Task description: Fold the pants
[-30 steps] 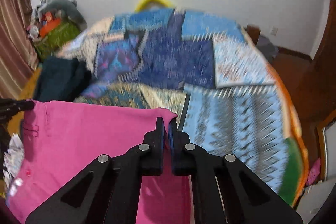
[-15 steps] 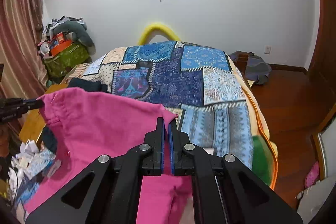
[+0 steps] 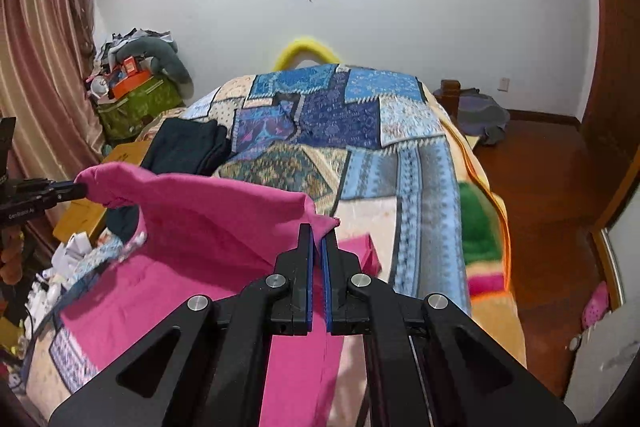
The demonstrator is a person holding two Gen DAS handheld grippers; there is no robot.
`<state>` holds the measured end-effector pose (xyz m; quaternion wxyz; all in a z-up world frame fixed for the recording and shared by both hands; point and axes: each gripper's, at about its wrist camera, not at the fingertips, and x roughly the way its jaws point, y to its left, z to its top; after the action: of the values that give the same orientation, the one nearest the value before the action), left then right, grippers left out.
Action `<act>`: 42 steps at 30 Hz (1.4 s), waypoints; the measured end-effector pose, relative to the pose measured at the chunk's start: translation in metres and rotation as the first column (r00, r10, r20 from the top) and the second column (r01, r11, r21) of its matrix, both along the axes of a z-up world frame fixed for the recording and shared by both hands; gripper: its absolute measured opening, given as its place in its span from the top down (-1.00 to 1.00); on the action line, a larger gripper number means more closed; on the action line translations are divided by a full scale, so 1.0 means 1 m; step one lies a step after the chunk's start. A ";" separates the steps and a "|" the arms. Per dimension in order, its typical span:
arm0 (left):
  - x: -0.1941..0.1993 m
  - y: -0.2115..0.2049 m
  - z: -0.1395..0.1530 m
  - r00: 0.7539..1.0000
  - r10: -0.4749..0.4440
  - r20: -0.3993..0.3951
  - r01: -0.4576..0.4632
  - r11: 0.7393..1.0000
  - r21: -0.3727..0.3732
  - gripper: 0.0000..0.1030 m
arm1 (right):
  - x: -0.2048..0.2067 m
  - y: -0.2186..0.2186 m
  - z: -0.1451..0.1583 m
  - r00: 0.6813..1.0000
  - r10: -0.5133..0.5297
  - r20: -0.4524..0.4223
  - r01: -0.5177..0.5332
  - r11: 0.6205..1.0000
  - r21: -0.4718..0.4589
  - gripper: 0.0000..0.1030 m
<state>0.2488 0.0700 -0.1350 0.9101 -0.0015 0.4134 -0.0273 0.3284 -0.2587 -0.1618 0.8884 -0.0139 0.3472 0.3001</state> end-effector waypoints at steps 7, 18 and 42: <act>-0.032 -0.008 -0.026 0.999 -0.012 -0.051 0.011 1.000 -0.026 0.84 | -0.031 -0.011 -0.028 0.999 0.023 -0.046 -0.025 0.998 -0.057 0.94; -0.065 -0.019 -0.069 0.987 -0.040 -0.157 0.038 0.999 -0.020 0.83 | -0.068 -0.021 -0.076 0.990 0.018 -0.143 -0.033 0.994 -0.101 0.93; -0.070 -0.050 -0.029 0.998 -0.028 -0.057 0.034 0.994 0.100 -0.68 | -0.113 0.022 -0.055 0.979 0.190 -0.069 -0.199 0.962 -0.185 0.14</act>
<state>0.1789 0.0203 -0.1638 0.8967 0.0504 0.4392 -0.0205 0.2150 -0.2372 -0.2169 0.8401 -0.1257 0.3936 0.3514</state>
